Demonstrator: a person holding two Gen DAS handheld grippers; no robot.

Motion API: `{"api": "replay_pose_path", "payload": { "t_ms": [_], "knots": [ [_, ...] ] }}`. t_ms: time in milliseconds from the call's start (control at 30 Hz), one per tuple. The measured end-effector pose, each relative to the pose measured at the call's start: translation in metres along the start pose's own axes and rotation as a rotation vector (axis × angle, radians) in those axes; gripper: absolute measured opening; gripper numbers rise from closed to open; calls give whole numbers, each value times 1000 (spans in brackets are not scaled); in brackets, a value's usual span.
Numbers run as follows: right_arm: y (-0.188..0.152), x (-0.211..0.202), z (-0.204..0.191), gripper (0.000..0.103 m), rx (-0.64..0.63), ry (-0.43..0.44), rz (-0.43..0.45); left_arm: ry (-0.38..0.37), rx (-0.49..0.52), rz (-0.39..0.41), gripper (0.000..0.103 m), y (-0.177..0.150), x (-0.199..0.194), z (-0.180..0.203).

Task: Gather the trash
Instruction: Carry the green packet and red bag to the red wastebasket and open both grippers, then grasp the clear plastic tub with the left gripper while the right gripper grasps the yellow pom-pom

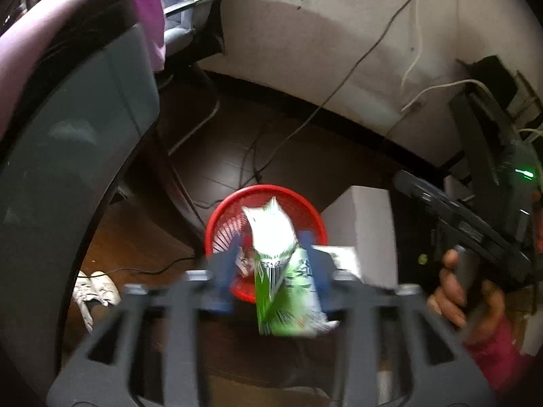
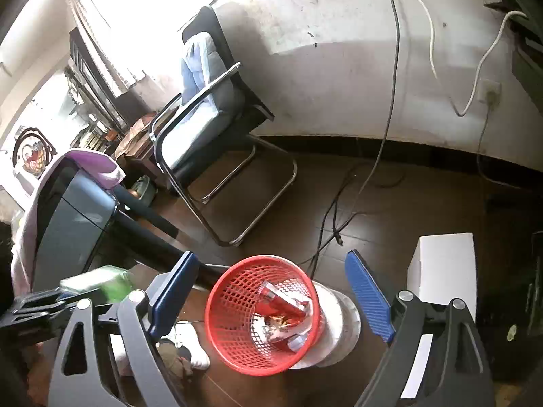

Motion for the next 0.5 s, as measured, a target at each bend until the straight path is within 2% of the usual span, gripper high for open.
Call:
{"api": "replay_pose_path", "payload": {
  "t_ms": [67,167,267,500],
  "knots": [
    [-3,0,2,87,40,55,-14,26,-1,16,78,2,-1,0],
    [-3,-1,2,87,67,89,-30,44,10,41,85,2,-12,1],
    [-4,-1,-4,87,32,77,-36,93,14,70,88,-3,-22,-4],
    [-4,-17,-40,89,-94,66,-6,123,-15,115,90,-6,-44,-8]
  ]
}}
Point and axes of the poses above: each gripper's, at about its wrist camera, not at the fingertips, and x roughly the way its jaws point, z to its right, y to its top, the point moved 7 cm from there along x, roughly the way its jaws point, and after that the axes turned 1 degree about y, right-handed, at the moved point
